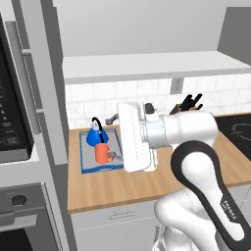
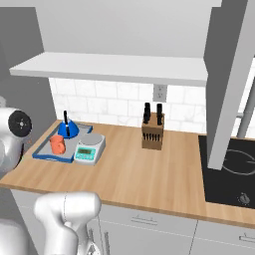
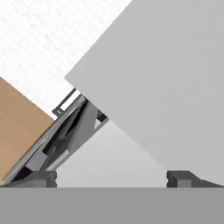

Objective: Pick the kettle from the counter and place it on the tray. Then pick the mug from the cabinet and place it on the tray. Then close the cabinet doors.

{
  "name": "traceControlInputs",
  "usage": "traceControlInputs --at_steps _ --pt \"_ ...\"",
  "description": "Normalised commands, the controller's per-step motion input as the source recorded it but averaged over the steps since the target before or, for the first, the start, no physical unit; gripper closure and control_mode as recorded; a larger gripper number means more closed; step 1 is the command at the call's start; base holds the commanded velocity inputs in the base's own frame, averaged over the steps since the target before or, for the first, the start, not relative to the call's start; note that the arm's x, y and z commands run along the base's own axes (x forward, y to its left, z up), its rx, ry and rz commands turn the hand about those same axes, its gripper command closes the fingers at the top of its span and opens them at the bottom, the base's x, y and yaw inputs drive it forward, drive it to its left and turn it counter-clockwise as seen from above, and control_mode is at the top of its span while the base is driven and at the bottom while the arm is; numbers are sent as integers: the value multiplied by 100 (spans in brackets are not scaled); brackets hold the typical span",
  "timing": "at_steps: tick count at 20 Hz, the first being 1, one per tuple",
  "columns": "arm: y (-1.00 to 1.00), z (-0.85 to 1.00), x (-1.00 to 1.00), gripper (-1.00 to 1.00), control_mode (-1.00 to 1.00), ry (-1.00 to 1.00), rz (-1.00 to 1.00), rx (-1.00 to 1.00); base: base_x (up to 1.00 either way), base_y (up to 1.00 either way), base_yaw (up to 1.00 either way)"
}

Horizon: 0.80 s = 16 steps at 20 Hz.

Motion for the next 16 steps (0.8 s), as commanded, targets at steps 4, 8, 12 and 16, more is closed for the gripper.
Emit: traceControlInputs --at_steps 4,8,12,16 --pt "25 48 -56 -100 -100 -35 9 0 0 0 0" --pt "16 44 -52 -100 -100 -23 8 0 0 0 0" --pt "16 34 -54 -100 -100 -10 6 0 0 0 0" --pt "22 35 -47 -100 -100 -13 6 0 0 0 0"
